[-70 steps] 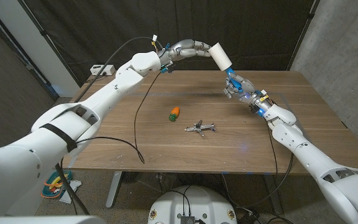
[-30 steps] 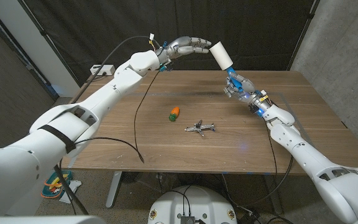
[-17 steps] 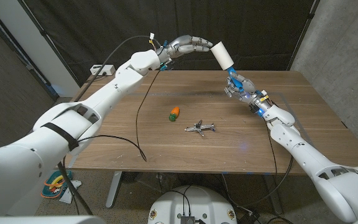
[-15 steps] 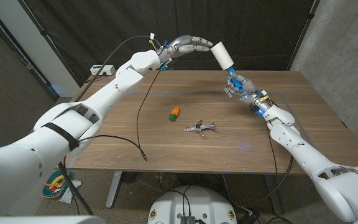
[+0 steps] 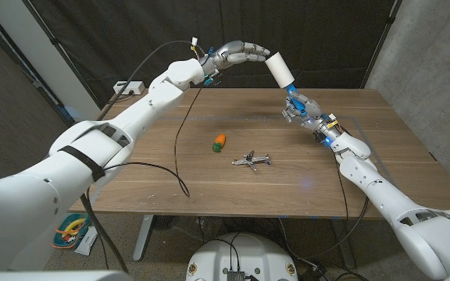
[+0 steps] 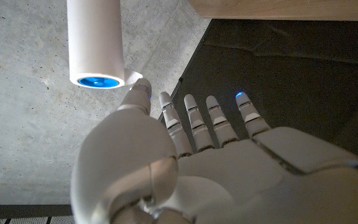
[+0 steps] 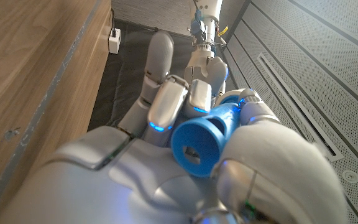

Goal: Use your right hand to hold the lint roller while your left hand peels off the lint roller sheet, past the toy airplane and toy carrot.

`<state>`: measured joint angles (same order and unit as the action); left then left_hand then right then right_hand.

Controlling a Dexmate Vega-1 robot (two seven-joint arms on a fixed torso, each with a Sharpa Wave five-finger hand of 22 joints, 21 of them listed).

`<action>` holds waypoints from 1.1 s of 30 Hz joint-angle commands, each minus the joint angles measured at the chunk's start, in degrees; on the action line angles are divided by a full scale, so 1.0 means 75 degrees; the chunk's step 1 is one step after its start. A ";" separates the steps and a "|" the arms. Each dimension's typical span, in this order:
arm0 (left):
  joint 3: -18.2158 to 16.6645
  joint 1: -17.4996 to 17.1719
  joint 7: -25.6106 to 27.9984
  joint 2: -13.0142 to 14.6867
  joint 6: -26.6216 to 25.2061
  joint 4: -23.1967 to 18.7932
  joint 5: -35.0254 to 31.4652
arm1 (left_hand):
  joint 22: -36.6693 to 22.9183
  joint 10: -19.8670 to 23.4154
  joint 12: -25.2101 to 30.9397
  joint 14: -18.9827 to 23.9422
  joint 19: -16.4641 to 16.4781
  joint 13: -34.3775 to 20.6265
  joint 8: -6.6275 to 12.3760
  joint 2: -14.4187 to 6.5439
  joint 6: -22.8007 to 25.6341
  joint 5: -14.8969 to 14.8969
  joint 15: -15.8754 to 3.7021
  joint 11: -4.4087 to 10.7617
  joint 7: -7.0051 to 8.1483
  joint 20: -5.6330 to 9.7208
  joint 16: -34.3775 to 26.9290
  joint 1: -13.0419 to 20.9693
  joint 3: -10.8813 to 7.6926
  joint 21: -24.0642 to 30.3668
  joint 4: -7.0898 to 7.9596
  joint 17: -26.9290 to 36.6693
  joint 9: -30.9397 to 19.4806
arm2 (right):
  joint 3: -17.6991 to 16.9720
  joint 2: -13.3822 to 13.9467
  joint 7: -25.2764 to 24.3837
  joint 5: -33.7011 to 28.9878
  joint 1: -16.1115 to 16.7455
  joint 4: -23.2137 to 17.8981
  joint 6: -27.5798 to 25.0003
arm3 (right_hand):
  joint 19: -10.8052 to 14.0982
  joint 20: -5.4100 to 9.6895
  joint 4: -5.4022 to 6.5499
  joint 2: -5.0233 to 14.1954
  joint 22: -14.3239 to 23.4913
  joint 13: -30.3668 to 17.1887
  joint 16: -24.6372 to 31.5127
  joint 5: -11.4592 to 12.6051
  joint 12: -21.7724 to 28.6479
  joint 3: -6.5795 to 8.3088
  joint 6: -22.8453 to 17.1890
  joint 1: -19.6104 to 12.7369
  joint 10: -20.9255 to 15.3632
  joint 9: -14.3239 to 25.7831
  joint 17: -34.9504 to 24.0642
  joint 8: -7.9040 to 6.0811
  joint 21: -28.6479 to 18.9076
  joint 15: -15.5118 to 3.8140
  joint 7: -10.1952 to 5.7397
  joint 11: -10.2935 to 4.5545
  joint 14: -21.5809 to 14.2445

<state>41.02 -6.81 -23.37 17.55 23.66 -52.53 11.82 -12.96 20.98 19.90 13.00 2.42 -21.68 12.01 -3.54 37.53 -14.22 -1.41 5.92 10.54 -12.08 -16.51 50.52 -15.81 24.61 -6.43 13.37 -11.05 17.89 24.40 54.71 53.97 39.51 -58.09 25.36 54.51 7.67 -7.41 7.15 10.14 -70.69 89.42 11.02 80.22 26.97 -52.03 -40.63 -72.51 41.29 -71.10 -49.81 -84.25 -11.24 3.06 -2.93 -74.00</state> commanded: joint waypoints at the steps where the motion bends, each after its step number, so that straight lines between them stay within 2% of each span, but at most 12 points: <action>1: -0.0057 0.0256 -0.0551 -0.0353 0.0493 0.0859 0.0422 | -0.0061 0.0001 -0.0008 -0.0033 -0.0110 -0.0040 -0.0047 -0.0309 0.0009 0.0101 0.0030 -0.0041 -0.0016 -0.0030 -0.0034 -0.0468 0.0038 0.0044 0.0339 0.0108 -0.0008 | 0.0007 -0.0081 0.0009 -0.0036 -0.0107 0.0238 0.0068 | 0.0019 0.0219 0.1575 0.0345 -0.0001 -0.0016 0.0049 -0.0021 0.1258 0.1730 -0.0930 0.0271 -0.0223 0.0002 -0.0006 -0.0052 -0.0059 -0.0066 0.0428 0.0019 -0.0008; 5: -0.0100 0.0184 -0.0390 -0.0325 0.0510 0.0783 0.0418 | -0.0073 0.0069 0.0008 -0.0030 -0.0124 -0.0056 -0.0031 -0.0506 0.0113 0.0142 -0.0011 -0.0045 -0.0050 -0.0032 -0.0050 -0.0745 0.0073 0.0058 0.0547 0.0149 0.0003 | 0.0029 -0.0118 0.0011 -0.0070 -0.0195 0.0341 0.0061 | 0.0019 0.0223 0.1574 0.0346 -0.0001 -0.0016 0.0050 -0.0021 0.1261 0.1735 -0.0936 0.0284 -0.0233 -0.0021 -0.0007 -0.0061 -0.0061 -0.0066 0.0436 0.0018 -0.0010; 11: -0.0076 0.0269 -0.0515 -0.0343 0.0637 0.0973 0.0416 | -0.0061 0.0133 0.0008 -0.0012 -0.0150 -0.0069 -0.0067 -0.0030 0.0095 0.0195 -0.0031 0.0012 -0.0087 -0.0025 -0.0023 -0.1125 0.0415 0.0055 0.0616 0.0118 0.0023 | 0.0031 -0.0191 -0.0002 -0.0079 -0.0292 0.0487 0.0059 | 0.0009 0.0224 0.1569 0.0351 0.0000 -0.0016 0.0051 -0.0021 0.1259 0.1748 -0.0929 0.0305 -0.0227 -0.0039 -0.0007 -0.0089 -0.0063 -0.0065 0.0423 0.0011 -0.0013; 12: -0.0056 0.0296 -0.0528 -0.0339 0.0651 0.1002 0.0385 | -0.0063 0.0104 -0.0013 -0.0027 -0.0168 -0.0071 -0.0107 0.0096 -0.0016 0.0191 -0.0013 0.0000 -0.0158 -0.0019 0.0000 -0.1086 0.0457 0.0052 0.0545 0.0097 0.0024 | 0.0035 -0.0203 0.0026 -0.0082 -0.0318 0.0529 0.0065 | 0.0014 0.0224 0.1567 0.0351 0.0000 -0.0016 0.0051 -0.0021 0.1260 0.1751 -0.0924 0.0309 -0.0229 -0.0052 -0.0007 -0.0090 -0.0066 -0.0065 0.0410 0.0019 -0.0013; 13: -0.0032 0.0338 -0.0557 -0.0346 0.0686 0.1067 0.0354 | -0.0065 0.0048 -0.0053 -0.0044 -0.0216 -0.0072 -0.0107 0.0112 -0.0092 0.0171 0.0044 -0.0058 -0.0182 -0.0010 0.0031 -0.0718 0.0344 0.0041 0.0283 0.0057 0.0017 | 0.0030 -0.0222 0.0031 -0.0072 -0.0332 0.0554 0.0064 | 0.0012 0.0221 0.1566 0.0352 0.0000 -0.0016 0.0051 -0.0021 0.1262 0.1753 -0.0924 0.0312 -0.0235 -0.0049 -0.0007 -0.0098 -0.0066 -0.0065 0.0403 0.0022 -0.0014; 15: -0.0005 0.0436 -0.0692 -0.0394 0.0751 0.1255 0.0364 | -0.0072 0.0003 -0.0090 -0.0085 -0.0231 -0.0079 -0.0125 0.0136 -0.0184 0.0215 0.0028 -0.0037 -0.0252 -0.0020 0.0078 -0.0452 0.0266 0.0048 0.0073 0.0015 0.0009 | 0.0032 -0.0245 0.0047 -0.0092 -0.0362 0.0607 0.0104 | 0.0005 0.0226 0.1564 0.0351 0.0000 -0.0016 0.0052 -0.0021 0.1259 0.1756 -0.0913 0.0320 -0.0226 -0.0049 -0.0007 -0.0108 -0.0066 -0.0066 0.0404 0.0008 -0.0016; 17: 0.0051 0.0508 -0.0704 -0.0384 0.0703 0.1291 0.0278 | -0.0078 -0.0037 -0.0120 -0.0112 -0.0250 -0.0082 -0.0119 0.0072 -0.0205 0.0265 0.0029 -0.0017 -0.0240 -0.0021 0.0103 -0.0220 0.0164 0.0050 -0.0078 -0.0008 0.0003 | 0.0024 -0.0274 0.0066 -0.0092 -0.0383 0.0655 0.0139 | 0.0008 0.0224 0.1562 0.0351 0.0000 -0.0016 0.0052 -0.0022 0.1260 0.1759 -0.0919 0.0325 -0.0232 -0.0058 -0.0007 -0.0116 -0.0068 -0.0065 0.0405 0.0008 -0.0016; 20: 0.0149 0.0702 -0.0872 -0.0454 0.0764 0.1584 0.0194 | -0.0088 -0.0215 -0.0211 -0.0212 -0.0291 -0.0091 -0.0178 -0.0082 -0.0460 0.0388 0.0096 -0.0057 -0.0435 -0.0025 0.0147 0.0106 0.0008 0.0054 -0.0264 -0.0028 -0.0011 | 0.0000 -0.0294 0.0004 -0.0076 -0.0364 0.0633 0.0133 | 0.0009 0.0226 0.1558 0.0352 0.0001 -0.0016 0.0052 -0.0022 0.1256 0.1764 -0.0918 0.0337 -0.0221 -0.0102 -0.0007 -0.0113 -0.0073 -0.0065 0.0405 0.0014 -0.0017; 24: 0.0216 0.0889 -0.0925 -0.0592 0.0899 0.1970 0.0128 | -0.0096 -0.0366 -0.0280 -0.0287 -0.0346 -0.0101 -0.0202 -0.0195 -0.0712 0.0443 0.0168 -0.0109 -0.0506 -0.0029 0.0172 0.0283 -0.0073 0.0049 -0.0333 -0.0032 -0.0025 | -0.0021 -0.0335 0.0022 -0.0060 -0.0392 0.0695 0.0161 | 0.0006 0.0227 0.1553 0.0353 0.0002 -0.0016 0.0052 -0.0022 0.1260 0.1771 -0.0909 0.0349 -0.0230 -0.0114 -0.0007 -0.0128 -0.0076 -0.0065 0.0417 0.0004 -0.0017; 27: 0.0255 0.0944 -0.0866 -0.0614 0.0891 0.2037 0.0059 | -0.0102 -0.0398 -0.0296 -0.0316 -0.0366 -0.0110 -0.0163 -0.0323 -0.0721 0.0447 0.0230 -0.0176 -0.0456 -0.0031 0.0174 0.0410 -0.0155 0.0053 -0.0361 -0.0026 -0.0035 | -0.0008 -0.0349 0.0071 -0.0090 -0.0437 0.0758 0.0190 | 0.0006 0.0230 0.1552 0.0352 0.0002 -0.0016 0.0051 -0.0022 0.1261 0.1774 -0.0904 0.0356 -0.0232 -0.0114 -0.0007 -0.0140 -0.0078 -0.0065 0.0415 0.0008 -0.0017; 32: 0.0233 0.1198 -0.1025 -0.0933 0.1286 0.2848 0.0179 | -0.0109 -0.0338 -0.0273 -0.0270 -0.0360 -0.0122 -0.0096 -0.0247 -0.0609 0.0512 0.0194 -0.0138 -0.0269 -0.0033 0.0154 0.0298 -0.0070 0.0068 -0.0300 -0.0026 -0.0042 | 0.0003 -0.0386 0.0117 -0.0108 -0.0485 0.0822 0.0215 | -0.0006 0.0233 0.1547 0.0351 0.0003 -0.0017 0.0051 -0.0024 0.1256 0.1780 -0.0901 0.0376 -0.0210 -0.0142 -0.0006 -0.0160 -0.0081 -0.0065 0.0414 -0.0003 -0.0016; 33: 0.0240 0.1244 -0.1029 -0.0981 0.1355 0.2981 0.0178 | -0.0112 -0.0317 -0.0266 -0.0263 -0.0343 -0.0127 -0.0060 -0.0194 -0.0525 0.0534 0.0183 -0.0113 -0.0171 -0.0031 0.0153 0.0233 -0.0021 0.0081 -0.0276 -0.0028 -0.0043 | 0.0002 -0.0392 0.0125 -0.0103 -0.0490 0.0827 0.0210 | -0.0011 0.0229 0.1546 0.0352 0.0003 -0.0017 0.0051 -0.0024 0.1257 0.1782 -0.0905 0.0379 -0.0214 -0.0152 -0.0006 -0.0163 -0.0081 -0.0065 0.0412 -0.0001 -0.0016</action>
<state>42.19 -1.07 -29.62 13.43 30.35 -39.33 13.12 -13.49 18.08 17.73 10.63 0.09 -22.48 10.91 -6.03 32.69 -10.55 0.10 4.72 8.14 -12.19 -15.23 52.95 -16.58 24.61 -8.86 13.04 -11.09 17.94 22.08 55.05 53.40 36.54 -52.97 26.52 54.51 7.67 -7.97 7.11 10.15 -70.70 89.41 11.02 80.22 27.53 -52.13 -40.37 -72.53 40.06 -71.10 -50.70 -84.55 -11.23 3.02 -2.91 -73.99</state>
